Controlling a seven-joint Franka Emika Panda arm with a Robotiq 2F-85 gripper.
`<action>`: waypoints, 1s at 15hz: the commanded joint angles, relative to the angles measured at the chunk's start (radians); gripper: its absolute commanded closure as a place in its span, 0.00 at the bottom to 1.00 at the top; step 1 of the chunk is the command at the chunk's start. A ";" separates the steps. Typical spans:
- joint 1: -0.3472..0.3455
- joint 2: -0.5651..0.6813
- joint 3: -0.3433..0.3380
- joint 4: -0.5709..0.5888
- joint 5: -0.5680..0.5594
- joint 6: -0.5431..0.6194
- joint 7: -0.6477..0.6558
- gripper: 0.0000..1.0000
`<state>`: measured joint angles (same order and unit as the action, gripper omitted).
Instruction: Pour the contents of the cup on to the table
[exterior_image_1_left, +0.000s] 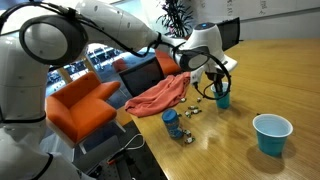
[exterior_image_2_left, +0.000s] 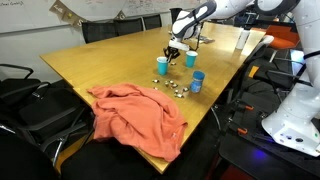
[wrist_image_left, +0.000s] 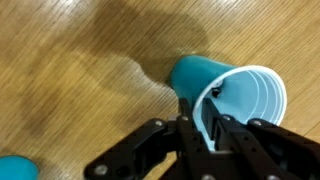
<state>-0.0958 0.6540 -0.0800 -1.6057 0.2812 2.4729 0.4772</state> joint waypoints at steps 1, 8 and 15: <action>0.013 0.012 -0.023 0.040 0.005 -0.028 0.046 0.49; -0.004 -0.128 -0.017 0.071 0.007 -0.243 0.048 0.01; -0.009 -0.346 -0.049 0.112 -0.101 -0.624 -0.008 0.00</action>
<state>-0.1072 0.3855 -0.1105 -1.4809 0.2279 1.9360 0.4918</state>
